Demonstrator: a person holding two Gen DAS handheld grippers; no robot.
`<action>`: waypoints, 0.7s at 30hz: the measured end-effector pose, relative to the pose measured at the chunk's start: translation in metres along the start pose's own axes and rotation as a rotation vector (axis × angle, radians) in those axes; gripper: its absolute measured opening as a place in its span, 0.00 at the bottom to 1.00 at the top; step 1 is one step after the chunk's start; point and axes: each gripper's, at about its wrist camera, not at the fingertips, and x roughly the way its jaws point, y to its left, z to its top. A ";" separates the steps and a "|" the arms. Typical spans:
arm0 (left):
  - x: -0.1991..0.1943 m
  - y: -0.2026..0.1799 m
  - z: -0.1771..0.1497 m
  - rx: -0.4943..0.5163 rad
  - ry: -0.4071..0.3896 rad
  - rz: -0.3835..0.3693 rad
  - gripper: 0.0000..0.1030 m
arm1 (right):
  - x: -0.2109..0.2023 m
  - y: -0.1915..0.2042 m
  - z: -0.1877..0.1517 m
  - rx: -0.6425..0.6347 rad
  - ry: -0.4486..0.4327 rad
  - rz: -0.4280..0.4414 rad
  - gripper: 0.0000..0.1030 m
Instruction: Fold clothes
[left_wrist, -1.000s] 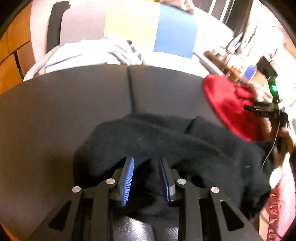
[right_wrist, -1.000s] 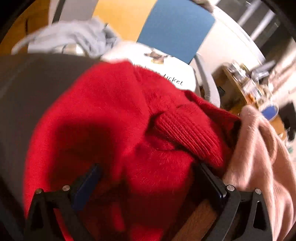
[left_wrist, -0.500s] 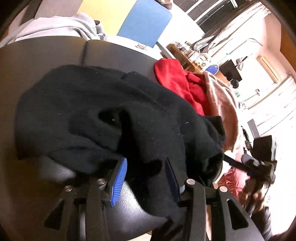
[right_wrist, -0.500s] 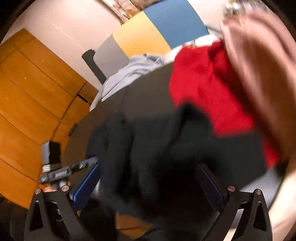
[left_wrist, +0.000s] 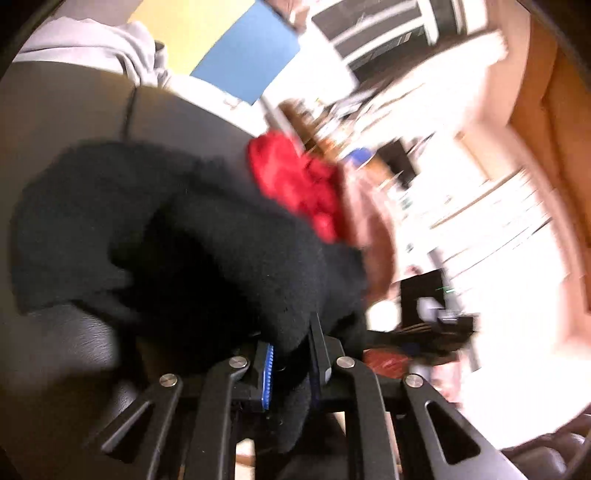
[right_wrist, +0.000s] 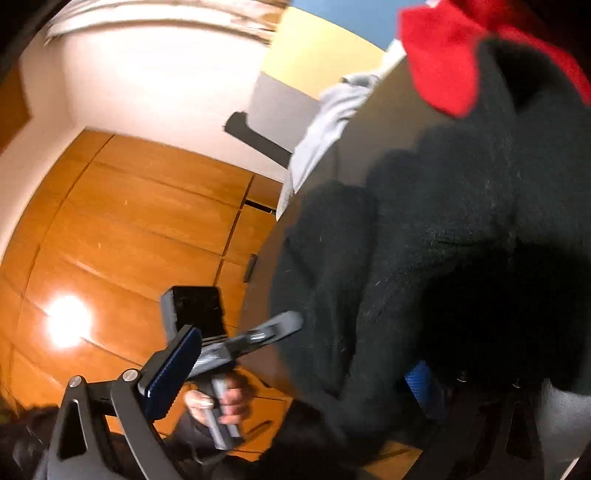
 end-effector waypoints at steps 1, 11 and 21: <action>-0.016 -0.001 0.001 -0.006 -0.031 -0.039 0.13 | 0.002 0.003 0.003 0.013 0.001 0.019 1.00; -0.097 0.018 0.113 -0.147 -0.364 -0.096 0.14 | 0.022 0.086 0.128 -0.170 -0.141 0.177 1.00; -0.123 0.109 0.167 -0.402 -0.534 0.316 0.29 | 0.030 0.089 0.199 -0.236 -0.282 -0.176 1.00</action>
